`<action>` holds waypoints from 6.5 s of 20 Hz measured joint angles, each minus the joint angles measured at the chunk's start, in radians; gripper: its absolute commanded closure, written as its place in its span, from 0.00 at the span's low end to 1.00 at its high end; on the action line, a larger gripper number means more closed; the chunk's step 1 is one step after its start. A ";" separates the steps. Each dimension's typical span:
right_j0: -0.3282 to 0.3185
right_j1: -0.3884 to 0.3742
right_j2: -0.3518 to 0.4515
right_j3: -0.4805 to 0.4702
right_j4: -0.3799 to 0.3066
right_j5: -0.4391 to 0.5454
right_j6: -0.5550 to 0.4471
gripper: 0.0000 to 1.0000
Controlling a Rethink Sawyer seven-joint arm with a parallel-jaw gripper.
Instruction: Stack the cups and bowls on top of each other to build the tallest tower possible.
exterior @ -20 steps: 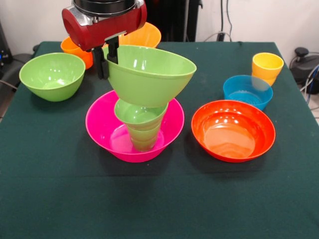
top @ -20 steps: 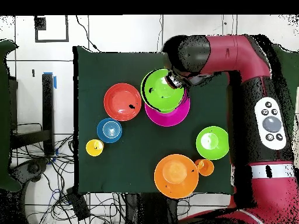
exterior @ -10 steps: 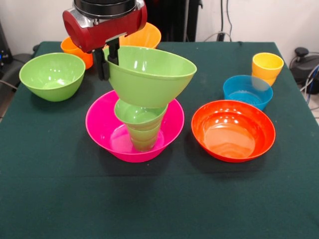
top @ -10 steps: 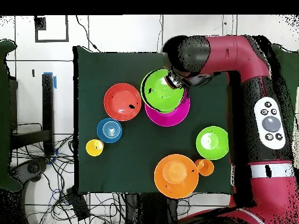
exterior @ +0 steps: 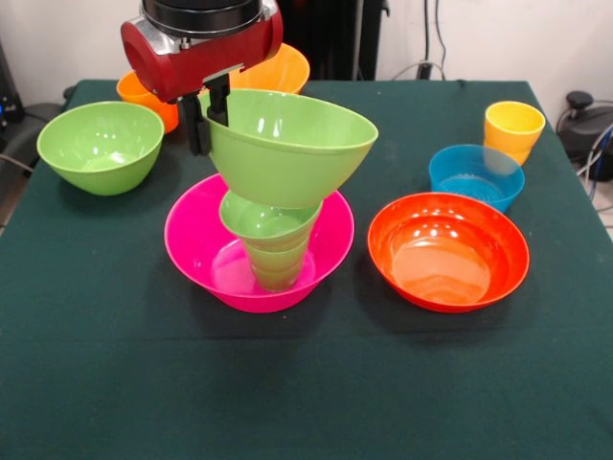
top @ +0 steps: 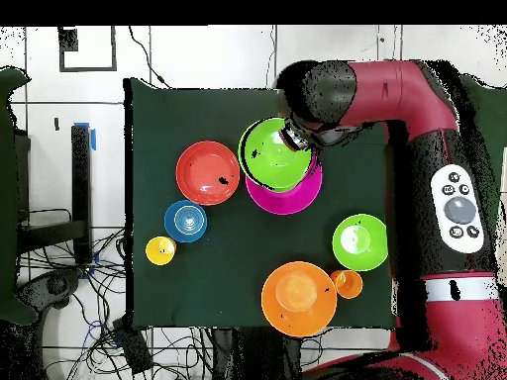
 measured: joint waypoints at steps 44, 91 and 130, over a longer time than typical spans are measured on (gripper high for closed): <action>-0.019 0.023 0.000 -0.004 -0.002 0.000 0.000 1.00; -0.019 0.024 0.000 0.005 -0.005 -0.073 0.000 1.00; -0.019 0.022 -0.007 0.048 -0.021 -0.073 0.000 1.00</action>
